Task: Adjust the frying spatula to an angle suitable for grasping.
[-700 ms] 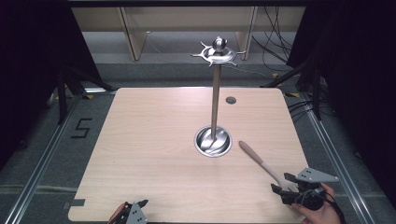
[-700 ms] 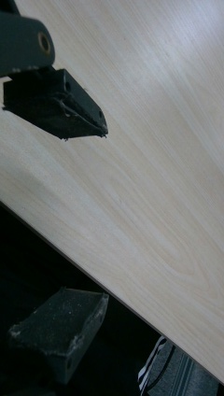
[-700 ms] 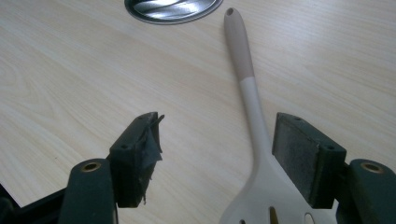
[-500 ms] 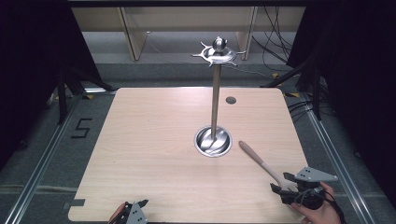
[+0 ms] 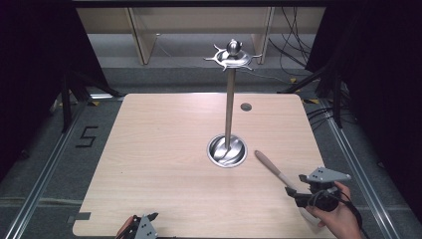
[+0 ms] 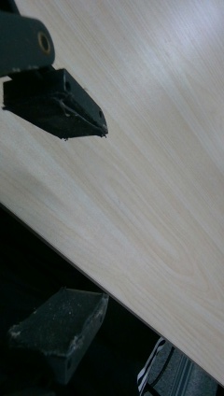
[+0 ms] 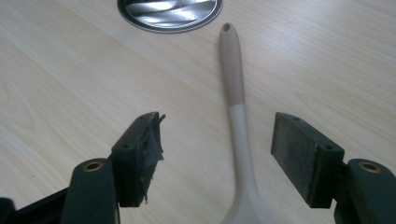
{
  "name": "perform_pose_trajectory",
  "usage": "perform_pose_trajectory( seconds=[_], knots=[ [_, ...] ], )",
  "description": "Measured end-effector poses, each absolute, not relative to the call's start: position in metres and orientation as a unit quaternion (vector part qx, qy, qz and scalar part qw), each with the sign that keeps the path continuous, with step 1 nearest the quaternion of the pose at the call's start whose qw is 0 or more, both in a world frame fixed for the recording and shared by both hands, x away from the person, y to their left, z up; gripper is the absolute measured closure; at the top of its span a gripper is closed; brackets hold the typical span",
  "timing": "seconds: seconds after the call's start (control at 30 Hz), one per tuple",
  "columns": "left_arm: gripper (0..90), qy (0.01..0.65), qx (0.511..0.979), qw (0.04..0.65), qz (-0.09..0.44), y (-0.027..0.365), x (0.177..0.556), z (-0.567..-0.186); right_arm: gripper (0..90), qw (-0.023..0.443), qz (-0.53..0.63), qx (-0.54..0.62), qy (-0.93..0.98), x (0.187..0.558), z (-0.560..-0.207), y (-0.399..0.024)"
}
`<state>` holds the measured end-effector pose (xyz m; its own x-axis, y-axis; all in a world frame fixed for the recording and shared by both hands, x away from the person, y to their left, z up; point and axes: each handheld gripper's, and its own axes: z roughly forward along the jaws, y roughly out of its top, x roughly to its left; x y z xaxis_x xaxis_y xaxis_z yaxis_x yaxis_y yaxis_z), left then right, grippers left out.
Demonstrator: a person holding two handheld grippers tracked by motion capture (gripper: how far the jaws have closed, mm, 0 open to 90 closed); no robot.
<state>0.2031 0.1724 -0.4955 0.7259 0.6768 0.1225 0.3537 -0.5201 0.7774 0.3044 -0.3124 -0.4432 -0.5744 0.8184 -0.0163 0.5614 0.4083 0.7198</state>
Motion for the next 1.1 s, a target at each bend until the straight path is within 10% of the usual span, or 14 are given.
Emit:
perform_pose_trajectory(
  seconds=[1.1],
  knots=[
    [15.3, 0.299, 0.85, 0.382, 0.208, 0.173, 0.204, -0.495, 57.0, 0.088, 0.16, 0.42, 0.889, 0.392, -0.46, -0.29]
  ],
)
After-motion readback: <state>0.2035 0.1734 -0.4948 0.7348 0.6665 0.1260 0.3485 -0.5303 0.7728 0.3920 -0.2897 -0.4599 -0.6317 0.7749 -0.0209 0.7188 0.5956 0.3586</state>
